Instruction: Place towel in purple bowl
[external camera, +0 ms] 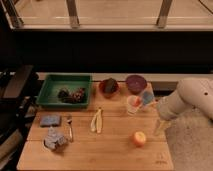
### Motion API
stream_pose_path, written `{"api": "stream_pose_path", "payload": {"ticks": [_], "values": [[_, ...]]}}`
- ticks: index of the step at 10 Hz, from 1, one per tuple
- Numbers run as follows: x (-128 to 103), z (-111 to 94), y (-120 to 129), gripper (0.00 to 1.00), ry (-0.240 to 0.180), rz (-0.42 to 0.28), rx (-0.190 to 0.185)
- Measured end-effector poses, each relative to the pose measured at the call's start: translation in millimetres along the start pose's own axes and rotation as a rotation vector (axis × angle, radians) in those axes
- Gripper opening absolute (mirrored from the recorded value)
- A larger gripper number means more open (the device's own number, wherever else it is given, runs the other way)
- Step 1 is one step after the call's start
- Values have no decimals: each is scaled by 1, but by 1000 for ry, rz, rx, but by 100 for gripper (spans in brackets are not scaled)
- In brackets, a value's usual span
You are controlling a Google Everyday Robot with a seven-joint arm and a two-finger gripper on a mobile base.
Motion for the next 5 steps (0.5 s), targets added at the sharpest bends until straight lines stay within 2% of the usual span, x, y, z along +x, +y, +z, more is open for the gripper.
{"api": "stream_pose_path", "payload": {"ticks": [1, 2, 3, 5], "values": [[0, 0, -1, 80, 1, -1, 6], [-3, 3, -2, 80, -26, 9, 20], [-5, 8, -1, 80, -56, 17, 19], [-13, 34, 2, 80, -128, 13, -10]]}}
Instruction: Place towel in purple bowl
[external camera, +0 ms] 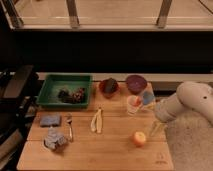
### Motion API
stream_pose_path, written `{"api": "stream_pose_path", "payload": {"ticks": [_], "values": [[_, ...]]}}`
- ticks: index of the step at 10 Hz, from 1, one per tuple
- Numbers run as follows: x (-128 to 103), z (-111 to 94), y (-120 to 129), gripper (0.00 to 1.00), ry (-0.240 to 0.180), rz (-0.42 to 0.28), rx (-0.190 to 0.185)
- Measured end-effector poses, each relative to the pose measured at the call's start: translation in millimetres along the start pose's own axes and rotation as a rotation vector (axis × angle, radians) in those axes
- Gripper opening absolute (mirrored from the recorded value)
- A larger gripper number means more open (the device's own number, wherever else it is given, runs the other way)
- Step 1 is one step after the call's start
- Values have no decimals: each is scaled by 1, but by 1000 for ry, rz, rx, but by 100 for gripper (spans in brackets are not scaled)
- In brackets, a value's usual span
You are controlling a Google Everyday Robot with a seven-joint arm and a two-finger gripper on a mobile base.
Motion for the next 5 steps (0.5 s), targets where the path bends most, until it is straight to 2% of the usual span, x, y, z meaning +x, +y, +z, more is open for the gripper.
{"api": "stream_pose_path", "payload": {"ticks": [2, 5], "values": [[-14, 27, 4, 80, -69, -14, -24], [-42, 47, 9, 80, -177, -37, -33]]}}
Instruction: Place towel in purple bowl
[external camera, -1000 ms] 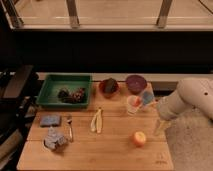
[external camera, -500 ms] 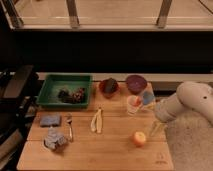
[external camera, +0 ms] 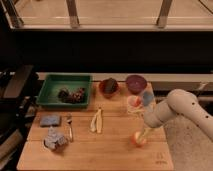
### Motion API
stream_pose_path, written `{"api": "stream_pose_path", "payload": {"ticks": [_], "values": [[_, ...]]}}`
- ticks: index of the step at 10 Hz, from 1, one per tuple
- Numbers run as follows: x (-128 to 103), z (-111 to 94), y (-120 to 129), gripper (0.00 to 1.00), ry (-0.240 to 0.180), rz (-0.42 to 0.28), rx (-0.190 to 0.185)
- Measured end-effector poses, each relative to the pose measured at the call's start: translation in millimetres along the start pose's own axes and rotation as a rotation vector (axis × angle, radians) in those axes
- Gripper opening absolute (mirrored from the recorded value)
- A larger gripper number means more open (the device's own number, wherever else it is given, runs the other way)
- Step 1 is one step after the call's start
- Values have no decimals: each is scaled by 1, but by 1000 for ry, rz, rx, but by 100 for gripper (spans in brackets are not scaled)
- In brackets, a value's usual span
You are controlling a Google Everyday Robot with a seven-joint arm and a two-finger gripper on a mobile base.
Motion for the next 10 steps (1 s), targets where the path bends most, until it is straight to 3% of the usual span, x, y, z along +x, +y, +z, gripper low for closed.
{"api": "stream_pose_path", "payload": {"ticks": [2, 6, 7, 10], "values": [[-30, 20, -1, 80, -88, -36, 6], [-84, 60, -1, 80, -197, -107, -7], [-102, 70, 4, 80, -215, -139, -28], [-103, 71, 5, 80, -216, -142, -29]]}}
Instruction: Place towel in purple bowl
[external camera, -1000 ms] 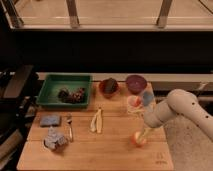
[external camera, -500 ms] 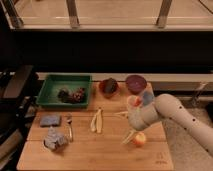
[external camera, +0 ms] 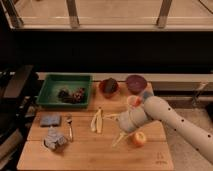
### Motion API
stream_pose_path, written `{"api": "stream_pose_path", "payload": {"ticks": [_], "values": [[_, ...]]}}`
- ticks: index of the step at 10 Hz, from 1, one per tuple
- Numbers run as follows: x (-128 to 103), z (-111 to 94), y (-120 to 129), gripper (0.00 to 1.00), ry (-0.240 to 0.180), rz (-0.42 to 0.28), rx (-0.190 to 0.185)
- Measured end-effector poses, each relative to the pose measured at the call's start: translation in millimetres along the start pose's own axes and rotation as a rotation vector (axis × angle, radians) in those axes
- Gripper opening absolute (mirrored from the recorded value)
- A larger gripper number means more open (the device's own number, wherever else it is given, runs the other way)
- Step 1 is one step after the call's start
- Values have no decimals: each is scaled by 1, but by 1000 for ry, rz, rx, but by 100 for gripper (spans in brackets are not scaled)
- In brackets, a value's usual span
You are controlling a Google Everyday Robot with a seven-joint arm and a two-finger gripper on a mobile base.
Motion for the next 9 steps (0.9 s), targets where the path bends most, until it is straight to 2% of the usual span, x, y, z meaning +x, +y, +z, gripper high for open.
{"api": "stream_pose_path", "payload": {"ticks": [3, 4, 6, 7, 8, 9], "values": [[1, 0, 0, 80, -4, 1, -1], [1, 3, 0, 80, -38, 8, -10], [4, 33, 2, 80, -143, 16, -45], [4, 57, 4, 80, -189, 18, -69], [0, 81, 5, 80, -227, 17, -95], [-5, 95, 7, 80, -243, 12, -108]]}}
